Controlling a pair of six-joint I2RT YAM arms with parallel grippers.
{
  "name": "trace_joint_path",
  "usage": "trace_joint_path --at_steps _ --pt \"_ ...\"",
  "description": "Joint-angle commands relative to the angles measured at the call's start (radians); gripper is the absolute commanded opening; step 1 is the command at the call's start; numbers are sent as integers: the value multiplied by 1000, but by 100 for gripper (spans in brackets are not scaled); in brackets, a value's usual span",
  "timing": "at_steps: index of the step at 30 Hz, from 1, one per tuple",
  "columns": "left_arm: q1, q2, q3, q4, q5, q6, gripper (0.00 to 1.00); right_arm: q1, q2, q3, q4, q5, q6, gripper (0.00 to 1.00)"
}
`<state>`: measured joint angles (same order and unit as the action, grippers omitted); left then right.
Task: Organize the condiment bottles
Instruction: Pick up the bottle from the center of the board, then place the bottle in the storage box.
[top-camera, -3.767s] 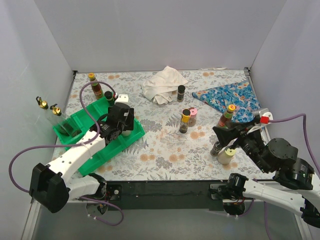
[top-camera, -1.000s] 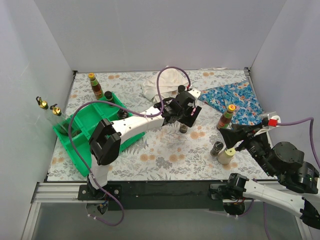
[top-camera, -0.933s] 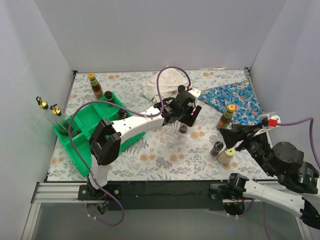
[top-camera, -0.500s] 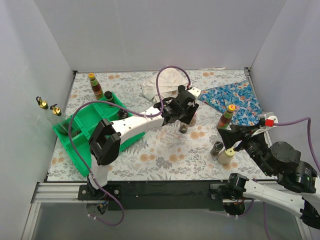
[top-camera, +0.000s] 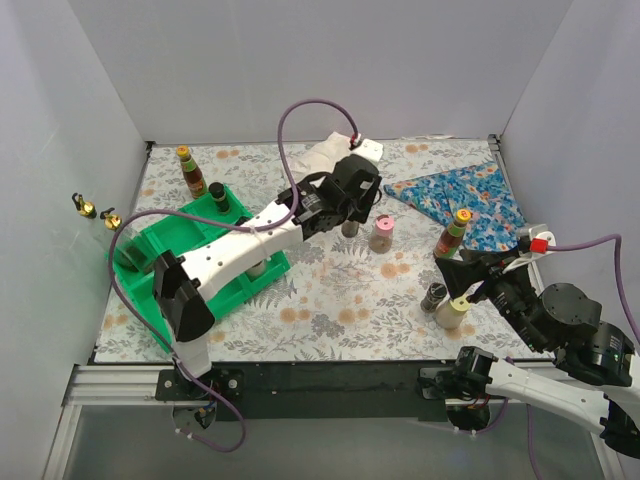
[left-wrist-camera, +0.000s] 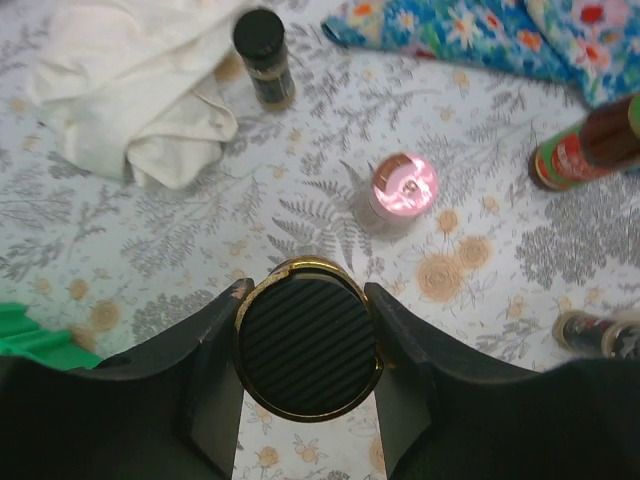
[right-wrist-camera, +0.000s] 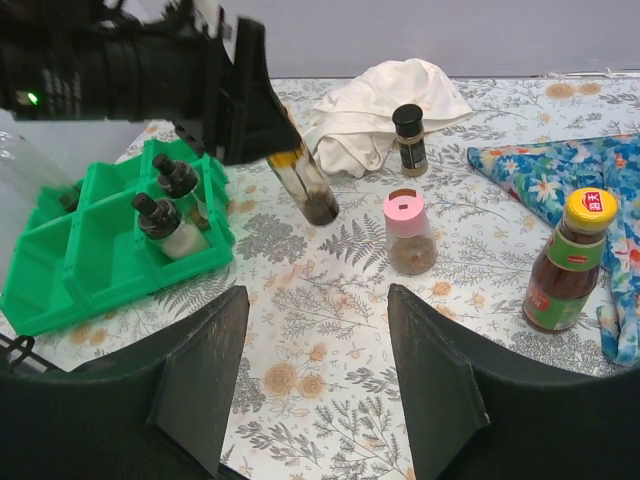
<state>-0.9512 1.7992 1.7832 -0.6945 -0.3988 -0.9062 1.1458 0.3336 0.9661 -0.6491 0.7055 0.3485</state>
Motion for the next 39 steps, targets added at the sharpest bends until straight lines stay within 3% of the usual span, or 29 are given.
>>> trace_joint_path --at_steps 1,12,20,26,33,39 --pt "84 -75 111 -82 -153 -19 0 3 -1 14 46 11 18 66" --pt "540 -182 93 -132 -146 -171 0 3 -22 20 46 18 -3 66" --pt "776 -317 -125 -90 -173 -172 0 3 -27 13 46 14 -2 66" --pt "870 -402 -267 -19 -175 -143 0 5 -24 14 46 9 -2 66" --pt "885 -468 -459 96 -164 -126 0 5 -24 11 48 5 4 66" --pt "908 -452 -507 101 -156 -143 0 5 -36 10 42 12 4 66"
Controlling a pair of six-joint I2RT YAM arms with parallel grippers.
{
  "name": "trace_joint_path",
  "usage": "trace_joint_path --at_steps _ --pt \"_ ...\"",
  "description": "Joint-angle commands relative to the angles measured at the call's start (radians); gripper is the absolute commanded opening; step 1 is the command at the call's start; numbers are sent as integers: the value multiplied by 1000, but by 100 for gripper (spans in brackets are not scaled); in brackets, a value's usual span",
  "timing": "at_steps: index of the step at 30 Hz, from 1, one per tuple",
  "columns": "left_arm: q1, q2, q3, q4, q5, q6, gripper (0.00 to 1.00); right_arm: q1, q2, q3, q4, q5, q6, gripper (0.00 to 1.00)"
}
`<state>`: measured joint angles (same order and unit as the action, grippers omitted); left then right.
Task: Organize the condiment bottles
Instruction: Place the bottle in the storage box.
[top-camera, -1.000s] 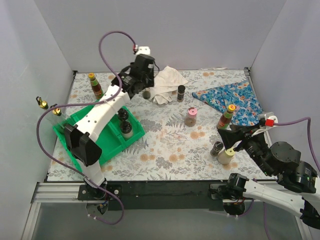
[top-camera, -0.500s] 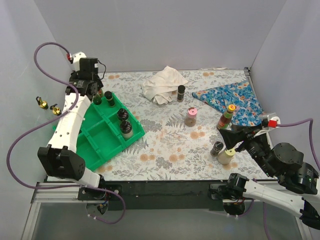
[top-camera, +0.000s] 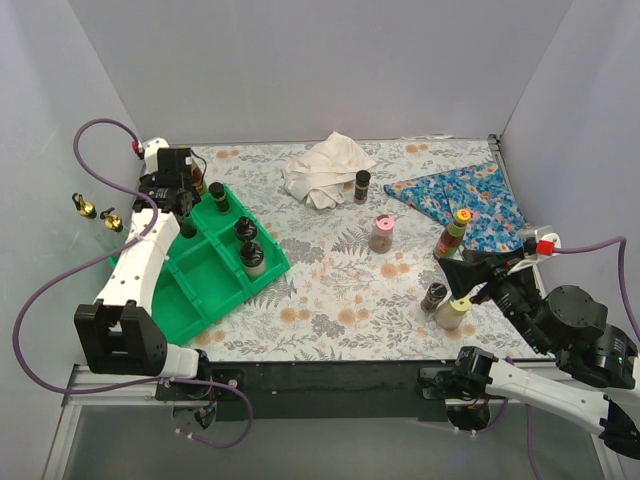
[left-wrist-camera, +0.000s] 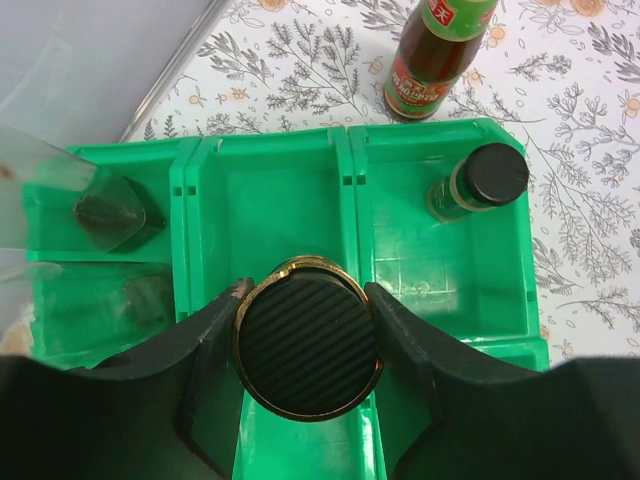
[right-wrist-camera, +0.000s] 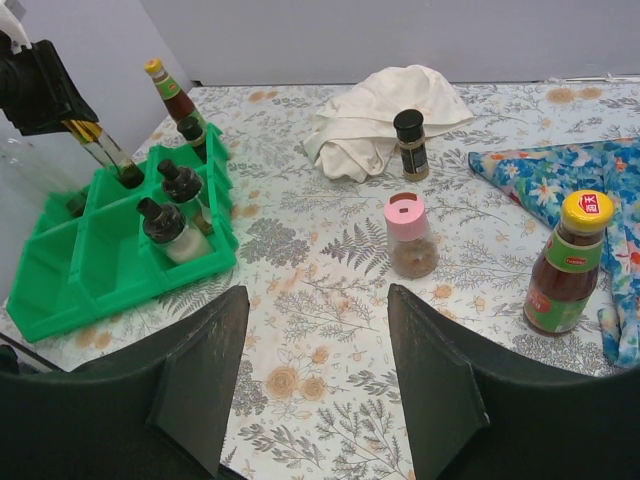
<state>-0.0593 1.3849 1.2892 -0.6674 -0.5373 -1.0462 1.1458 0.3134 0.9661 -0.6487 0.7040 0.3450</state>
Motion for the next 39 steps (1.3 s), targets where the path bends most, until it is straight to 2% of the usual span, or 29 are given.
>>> trace_joint_path --at_steps 1,10,14,23,31,39 --pt "19 -43 -33 86 -24 -3 0 3 -16 8 40 14 8 66" --pt "58 -44 -113 137 33 -11 0 3 -20 3 37 14 9 66" --pt "93 -40 -137 155 40 -12 13 5 -23 3 35 18 9 66" --pt "99 -27 -175 167 65 -34 21 5 -27 -3 35 17 14 66" --pt "99 -18 -183 163 88 -32 46 5 -31 5 32 20 9 66" --pt "99 -23 -173 147 83 -28 57 5 -36 9 34 20 6 66"
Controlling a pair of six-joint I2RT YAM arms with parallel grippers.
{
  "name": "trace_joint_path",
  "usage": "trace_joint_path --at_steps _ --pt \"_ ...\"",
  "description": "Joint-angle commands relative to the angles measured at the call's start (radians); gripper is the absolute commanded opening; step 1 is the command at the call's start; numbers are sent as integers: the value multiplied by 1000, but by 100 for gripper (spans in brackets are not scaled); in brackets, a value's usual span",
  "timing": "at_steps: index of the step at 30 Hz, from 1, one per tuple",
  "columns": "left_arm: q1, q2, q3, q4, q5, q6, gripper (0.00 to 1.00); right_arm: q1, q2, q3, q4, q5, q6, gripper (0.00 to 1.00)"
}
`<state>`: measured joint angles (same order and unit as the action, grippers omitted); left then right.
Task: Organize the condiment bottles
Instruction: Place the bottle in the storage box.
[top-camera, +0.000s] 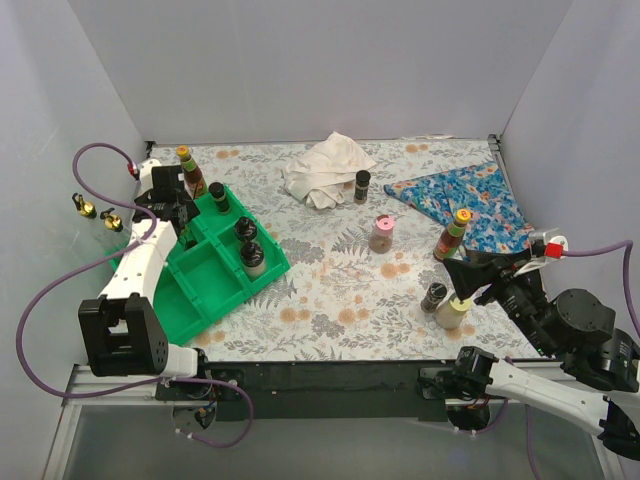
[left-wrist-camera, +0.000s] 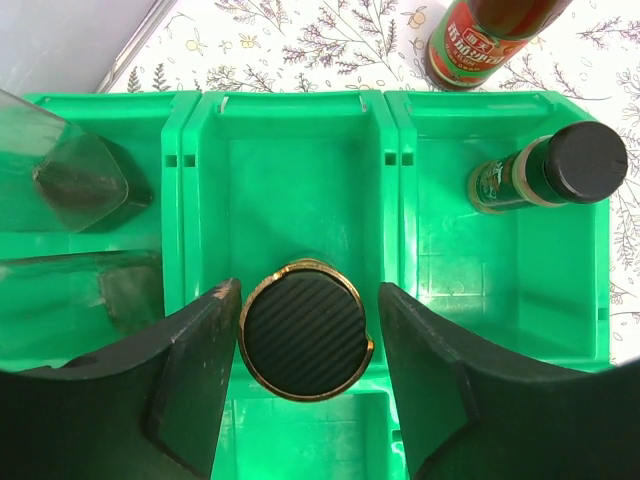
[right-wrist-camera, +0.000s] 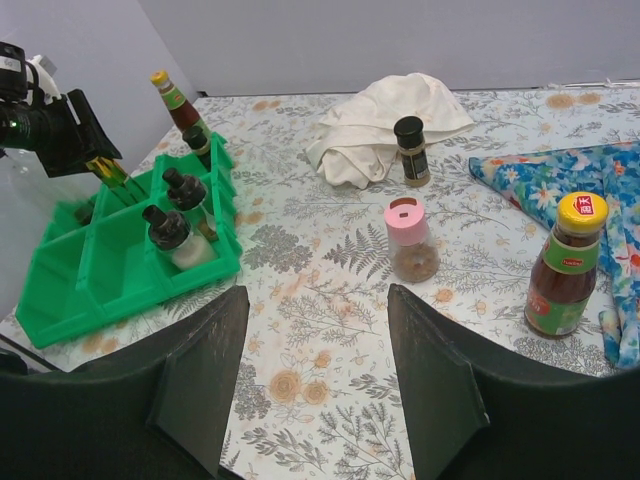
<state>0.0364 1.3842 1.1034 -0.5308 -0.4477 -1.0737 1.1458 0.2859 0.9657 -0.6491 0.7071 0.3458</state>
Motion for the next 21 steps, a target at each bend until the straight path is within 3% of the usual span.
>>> trace_joint_path --at_steps 1,5,8,9,12,17,21 --pt "3 -22 18 2 -5 0 58 3 -10 11 32 17 5 66" --pt "3 -30 52 -21 -2 6 63 3 -8 16 34 19 2 66" --pt "3 -39 93 -47 9 12 73 3 -8 16 34 17 1 66" --pt "3 -40 105 -55 15 15 85 3 -7 16 32 17 -1 66" --pt "3 -44 174 -93 58 26 98 3 -11 18 32 15 -2 66" --pt "3 -5 324 -152 173 46 98 5 -5 24 34 17 -1 66" --pt "3 32 394 -89 293 63 98 3 -2 12 35 20 -4 66"
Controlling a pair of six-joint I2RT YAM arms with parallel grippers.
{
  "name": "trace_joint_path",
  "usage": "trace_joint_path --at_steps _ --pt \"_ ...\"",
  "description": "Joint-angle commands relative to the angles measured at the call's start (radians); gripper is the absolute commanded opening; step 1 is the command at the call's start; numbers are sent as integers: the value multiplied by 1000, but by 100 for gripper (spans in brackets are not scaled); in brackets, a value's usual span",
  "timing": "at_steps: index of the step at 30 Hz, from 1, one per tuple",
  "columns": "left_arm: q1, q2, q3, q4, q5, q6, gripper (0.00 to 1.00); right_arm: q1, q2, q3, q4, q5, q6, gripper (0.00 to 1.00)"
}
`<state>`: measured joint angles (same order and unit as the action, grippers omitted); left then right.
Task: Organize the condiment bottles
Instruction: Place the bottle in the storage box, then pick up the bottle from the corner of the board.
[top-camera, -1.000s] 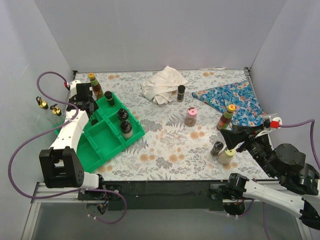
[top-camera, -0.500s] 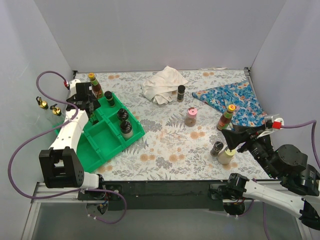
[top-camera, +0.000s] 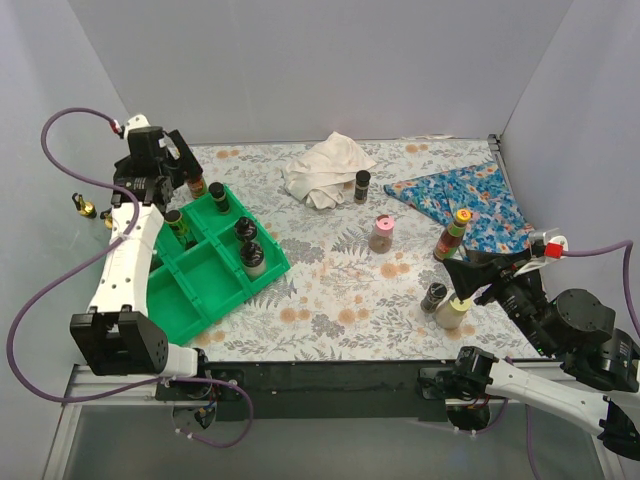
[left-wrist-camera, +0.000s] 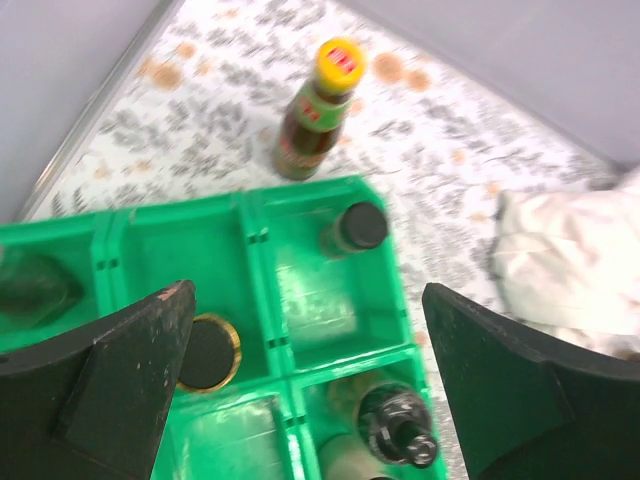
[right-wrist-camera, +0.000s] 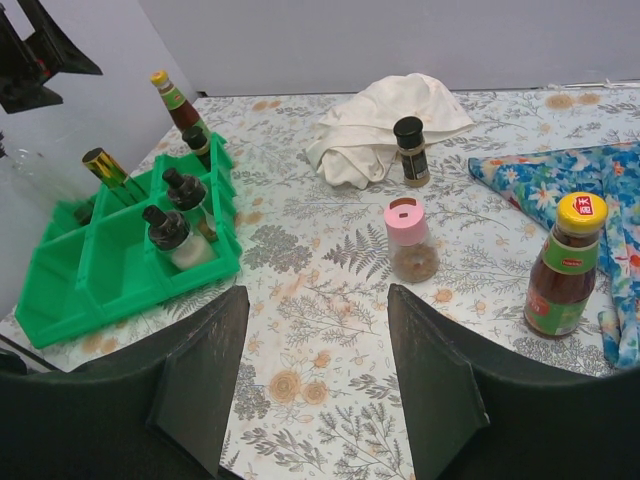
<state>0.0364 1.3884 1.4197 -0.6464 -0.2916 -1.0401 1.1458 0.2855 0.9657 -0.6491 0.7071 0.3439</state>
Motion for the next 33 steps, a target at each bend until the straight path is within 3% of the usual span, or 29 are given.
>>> trace_joint_path --at_steps 1,13,33 --pt "3 43 94 30 141 28 98 5 -2 8 37 28 -3 66" --pt "3 337 240 132 75 81 94 5 15 -10 40 42 -10 66" --pt "3 601 383 272 -30 132 75 3 110 31 126 74 -89 66"
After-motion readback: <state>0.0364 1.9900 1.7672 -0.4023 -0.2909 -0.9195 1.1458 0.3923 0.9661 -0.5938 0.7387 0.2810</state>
